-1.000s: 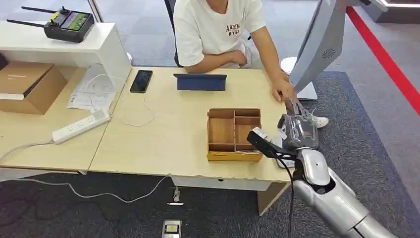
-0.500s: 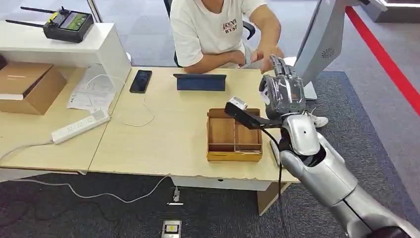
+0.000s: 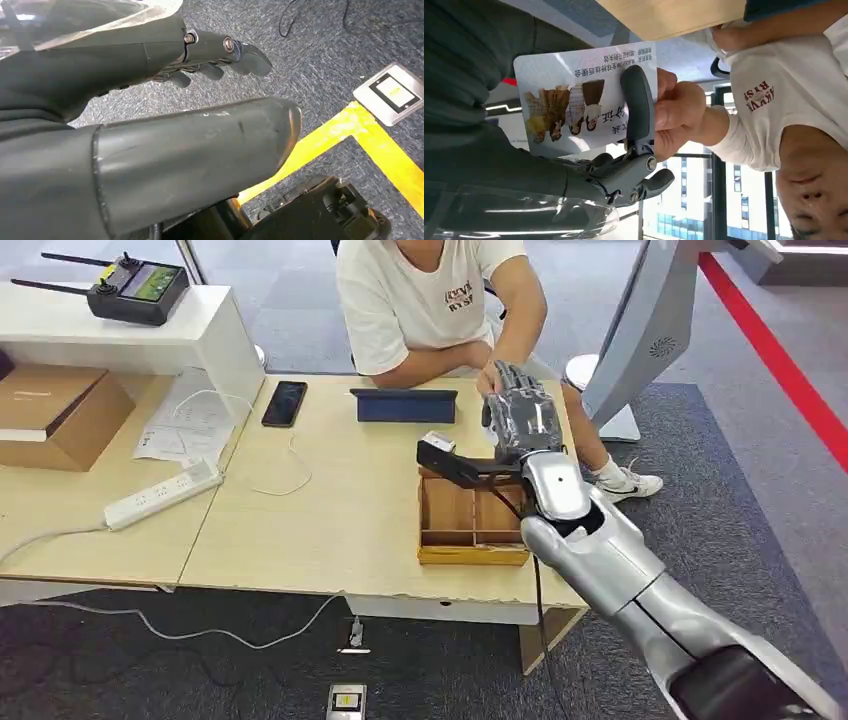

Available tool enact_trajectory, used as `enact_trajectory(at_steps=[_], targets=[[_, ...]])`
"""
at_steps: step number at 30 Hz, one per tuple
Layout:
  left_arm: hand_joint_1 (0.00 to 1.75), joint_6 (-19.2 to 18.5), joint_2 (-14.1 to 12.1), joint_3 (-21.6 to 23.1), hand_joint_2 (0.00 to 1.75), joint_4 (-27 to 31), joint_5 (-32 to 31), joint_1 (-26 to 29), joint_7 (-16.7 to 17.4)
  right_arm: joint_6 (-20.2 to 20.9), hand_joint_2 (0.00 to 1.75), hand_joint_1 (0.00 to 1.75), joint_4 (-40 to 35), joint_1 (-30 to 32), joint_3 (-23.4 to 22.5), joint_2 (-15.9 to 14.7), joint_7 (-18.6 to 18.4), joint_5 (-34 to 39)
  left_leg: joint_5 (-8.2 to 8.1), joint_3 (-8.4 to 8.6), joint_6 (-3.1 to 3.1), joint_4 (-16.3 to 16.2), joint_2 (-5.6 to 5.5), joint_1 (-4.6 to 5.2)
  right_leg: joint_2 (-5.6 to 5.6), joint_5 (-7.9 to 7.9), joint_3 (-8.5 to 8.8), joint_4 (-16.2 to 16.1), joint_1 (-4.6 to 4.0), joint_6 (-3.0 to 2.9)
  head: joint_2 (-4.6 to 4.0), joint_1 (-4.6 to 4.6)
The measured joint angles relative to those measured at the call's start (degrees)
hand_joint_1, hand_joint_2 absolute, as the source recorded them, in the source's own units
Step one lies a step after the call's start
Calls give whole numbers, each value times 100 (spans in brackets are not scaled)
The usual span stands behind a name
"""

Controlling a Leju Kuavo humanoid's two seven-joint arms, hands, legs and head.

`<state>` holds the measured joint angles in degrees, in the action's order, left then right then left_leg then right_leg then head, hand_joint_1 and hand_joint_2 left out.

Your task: Pass the card to the sensor for recognition and then transmit it.

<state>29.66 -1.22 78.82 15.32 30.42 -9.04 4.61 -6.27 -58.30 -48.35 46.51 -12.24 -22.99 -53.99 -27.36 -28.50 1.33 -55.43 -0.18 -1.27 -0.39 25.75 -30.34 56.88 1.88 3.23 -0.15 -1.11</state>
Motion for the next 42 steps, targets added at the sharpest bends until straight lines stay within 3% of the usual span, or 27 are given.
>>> enact_trajectory(at_steps=[1, 4, 5, 6, 8, 16, 17, 22, 25, 29, 30, 33, 42], targets=[[0, 17, 0, 0, 0, 0, -35, -3, 0, -179, 175, 175, 494, -174, 90, 171, 39, 78, 0, -1, 0, 0, 0, 0, 0, 0, -1, 0, 0, 0, 0, 0], [0, 17, 0, 0, 0, 0, -70, -3, 0, -262, 175, 175, 789, -277, 151, 256, 42, 100, 0, 0, 0, 0, 0, 0, 0, 0, -1, 0, 0, 0, 0, 0], [0, 17, 0, 0, 0, 0, -79, -3, 0, -271, 175, 166, 858, -301, 166, 271, 42, 103, 0, 0, 0, -1, 0, 0, 0, 0, -1, 0, 0, 0, 0, 0], [0, 17, 0, 0, 0, 0, -92, -3, 0, -289, 175, 7, 936, -327, 181, 293, 39, 116, 0, 0, 0, -1, 0, 0, 0, 0, -1, 0, 0, 0, 0, 0], [0, 17, 0, 0, 0, 0, -100, -3, 9, -348, 175, 0, 1074, -357, 210, 321, 39, 138, 0, 1, 0, -1, 0, 0, 0, 0, -2, 0, 0, 0, 0, 0], [0, 17, 0, 0, 0, 0, -175, -2, 24, -835, 175, 0, 1336, -365, 284, 365, 157, 455, 0, 0, 0, -1, 1, 0, 0, 0, -4, 0, 0, 0, 0, 2], [0, 17, 0, 0, 0, 0, -188, -1, 24, -877, 0, 0, 1345, -365, 284, 363, 181, 505, 0, 0, 0, -1, 1, 0, 0, 0, -4, 0, 0, 0, 0, -2], [0, 17, 0, 0, 0, 0, -197, 1, 20, -1012, 0, 0, 1378, -352, 262, 363, 376, 978, 0, 1, 0, -2, 1, 0, 0, 0, -5, 0, 0, 0, 0, 0], [0, 17, 0, -2, 0, 0, -181, 13, -24, -970, 0, 0, 1161, -243, 102, 341, 801, 2348, 0, 3, 0, -2, 1, 0, 1, 0, -4, 0, 0, 0, 0, 0], [0, 33, -9, -15, 0, 0, -48, 63, -100, -398, 0, 0, 397, 109, -194, 201, 1410, 4861, -1, 4, 0, -3, 1, 0, 1, 0, -7, -1, 0, 0, 0, 0], [0, 42, -13, -24, 0, 0, -4, 86, -127, -313, 175, 0, 166, 203, -238, 147, 1471, 5214, -2, 5, 0, -3, 1, 0, 1, 0, -7, -1, 0, 0, 0, 0], [0, 83, -22, -46, 0, -2, 77, 155, -190, -219, 175, 0, -531, 538, -339, -64, 1512, 5698, -3, 4, 1, -2, 1, 0, 1, 1, -9, -2, 0, 0, 0, 0], [0, 164, -46, -190, 0, -4, 227, 223, -216, 166, 175, 0, -2291, 1697, -566, -892, 1399, 5691, -4, 4, 1, -2, 2, 1, 2, 0, -7, -5, 0, 0, 0, 0]])
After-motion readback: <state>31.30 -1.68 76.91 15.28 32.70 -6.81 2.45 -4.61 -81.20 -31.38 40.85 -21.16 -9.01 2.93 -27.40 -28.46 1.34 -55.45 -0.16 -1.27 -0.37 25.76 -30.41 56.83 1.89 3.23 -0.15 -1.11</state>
